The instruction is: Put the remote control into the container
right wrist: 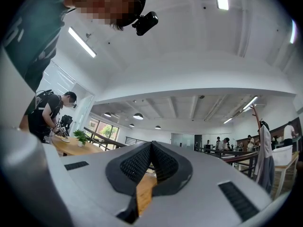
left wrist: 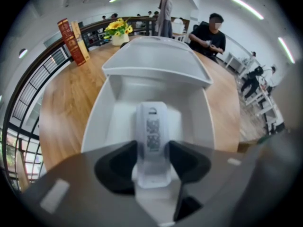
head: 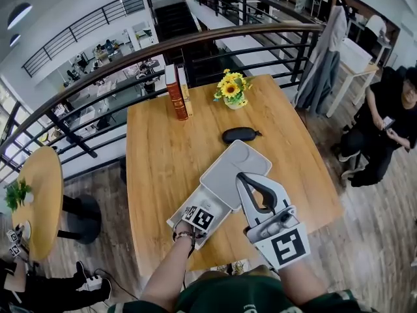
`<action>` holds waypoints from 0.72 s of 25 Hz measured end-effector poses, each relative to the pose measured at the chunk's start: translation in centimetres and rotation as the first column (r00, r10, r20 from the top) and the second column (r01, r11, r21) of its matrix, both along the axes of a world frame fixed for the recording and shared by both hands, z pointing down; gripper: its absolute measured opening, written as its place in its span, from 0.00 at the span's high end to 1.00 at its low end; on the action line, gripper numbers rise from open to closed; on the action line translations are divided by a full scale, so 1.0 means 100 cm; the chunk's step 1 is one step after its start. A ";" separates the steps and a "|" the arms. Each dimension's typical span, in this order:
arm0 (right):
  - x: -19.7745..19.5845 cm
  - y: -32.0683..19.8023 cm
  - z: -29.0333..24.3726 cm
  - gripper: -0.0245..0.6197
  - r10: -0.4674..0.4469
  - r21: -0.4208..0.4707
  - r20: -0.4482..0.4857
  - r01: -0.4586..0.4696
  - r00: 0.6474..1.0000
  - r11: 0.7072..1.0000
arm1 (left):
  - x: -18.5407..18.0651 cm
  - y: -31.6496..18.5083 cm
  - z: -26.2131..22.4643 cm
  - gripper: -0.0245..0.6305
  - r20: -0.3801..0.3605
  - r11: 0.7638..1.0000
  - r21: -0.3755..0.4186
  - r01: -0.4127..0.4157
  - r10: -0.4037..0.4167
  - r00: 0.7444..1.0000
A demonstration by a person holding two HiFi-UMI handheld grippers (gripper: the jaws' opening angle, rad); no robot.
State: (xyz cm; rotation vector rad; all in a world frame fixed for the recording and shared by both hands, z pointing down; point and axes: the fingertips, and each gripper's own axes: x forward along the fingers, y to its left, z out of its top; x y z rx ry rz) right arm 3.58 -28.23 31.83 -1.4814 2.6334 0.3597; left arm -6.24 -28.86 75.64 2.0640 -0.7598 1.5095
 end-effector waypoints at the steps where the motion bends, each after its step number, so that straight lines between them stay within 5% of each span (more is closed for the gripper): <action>1: 0.001 0.000 0.000 0.94 0.001 -0.001 0.000 -0.001 1.000 1.000 | 0.000 0.000 0.000 0.63 0.001 1.000 0.004 -0.001 0.001 1.000; 18: 0.005 0.002 0.005 0.94 0.000 -0.013 0.004 0.000 1.000 1.000 | 0.000 -0.001 0.008 0.63 -0.030 0.999 -0.028 0.023 -0.024 0.999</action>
